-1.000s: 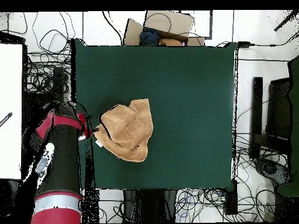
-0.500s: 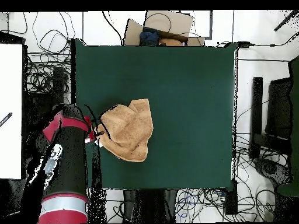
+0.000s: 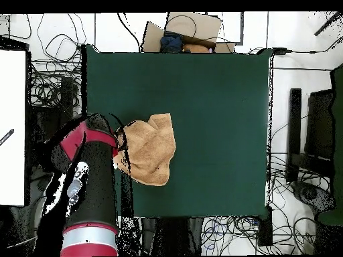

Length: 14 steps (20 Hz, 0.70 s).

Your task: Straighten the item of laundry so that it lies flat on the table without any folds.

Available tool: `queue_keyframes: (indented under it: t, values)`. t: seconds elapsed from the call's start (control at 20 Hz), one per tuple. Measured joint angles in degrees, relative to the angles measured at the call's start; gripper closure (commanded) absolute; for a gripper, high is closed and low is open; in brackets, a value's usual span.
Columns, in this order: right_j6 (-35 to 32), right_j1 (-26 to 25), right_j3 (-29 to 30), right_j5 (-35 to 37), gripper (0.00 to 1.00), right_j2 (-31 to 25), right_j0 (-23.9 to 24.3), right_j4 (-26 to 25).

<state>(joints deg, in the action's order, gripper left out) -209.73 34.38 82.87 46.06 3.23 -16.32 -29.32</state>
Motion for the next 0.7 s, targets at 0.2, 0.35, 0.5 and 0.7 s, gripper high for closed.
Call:
queue_keyframes:
  t: [0.2, 0.35, 0.5, 0.7]
  values:
    - [0.2, 0.2, 0.0, 0.0, 0.0, 0.0, 0.9, 0.0]
    - [0.2, 0.1, 0.0, 0.0, 0.0, 0.0, 1.2, 0.0]
    - [0.2, -0.3, -0.3, 0.0, 0.0, 0.0, 1.2, 0.0]
    - [0.2, -1.3, -1.1, 0.0, 0.0, 0.0, 1.1, 0.0]
